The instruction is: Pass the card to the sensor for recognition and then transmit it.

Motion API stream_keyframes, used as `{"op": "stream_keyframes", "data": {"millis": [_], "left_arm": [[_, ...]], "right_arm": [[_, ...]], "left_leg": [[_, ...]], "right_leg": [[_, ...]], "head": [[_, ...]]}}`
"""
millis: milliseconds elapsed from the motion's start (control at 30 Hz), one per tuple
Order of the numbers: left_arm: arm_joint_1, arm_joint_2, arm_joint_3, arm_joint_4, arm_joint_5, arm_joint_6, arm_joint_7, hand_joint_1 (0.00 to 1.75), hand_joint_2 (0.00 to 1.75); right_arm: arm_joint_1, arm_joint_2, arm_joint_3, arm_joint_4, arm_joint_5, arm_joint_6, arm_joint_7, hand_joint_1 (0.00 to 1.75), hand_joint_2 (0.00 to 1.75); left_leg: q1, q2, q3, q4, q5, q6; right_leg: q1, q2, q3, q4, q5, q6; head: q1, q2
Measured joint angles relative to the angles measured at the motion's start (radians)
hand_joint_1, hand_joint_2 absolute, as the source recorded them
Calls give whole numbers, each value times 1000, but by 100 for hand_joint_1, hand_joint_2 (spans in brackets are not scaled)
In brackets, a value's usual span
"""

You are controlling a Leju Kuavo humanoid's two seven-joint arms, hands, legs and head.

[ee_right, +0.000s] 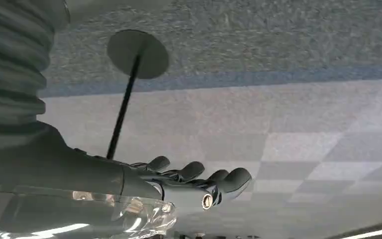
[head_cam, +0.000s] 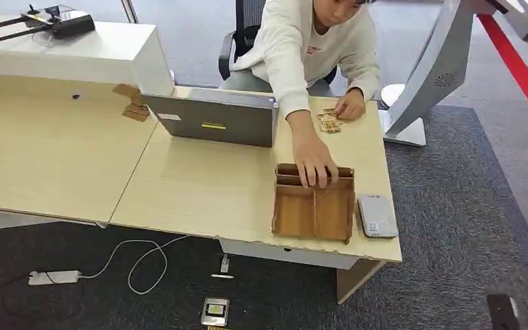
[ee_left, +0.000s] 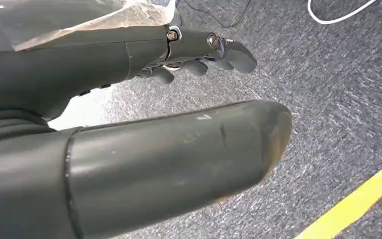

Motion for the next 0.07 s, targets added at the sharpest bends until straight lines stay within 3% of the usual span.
{"op": "stream_keyframes", "data": {"millis": [67], "left_arm": [[0,0,0,0,-9,0,0,0,0]], "right_arm": [[9,6,0,12,22,34,42,0,175]], "left_leg": [[0,0,0,0,0,0]], "right_leg": [[0,0,0,0,0,0]], "head": [[0,0]]}}
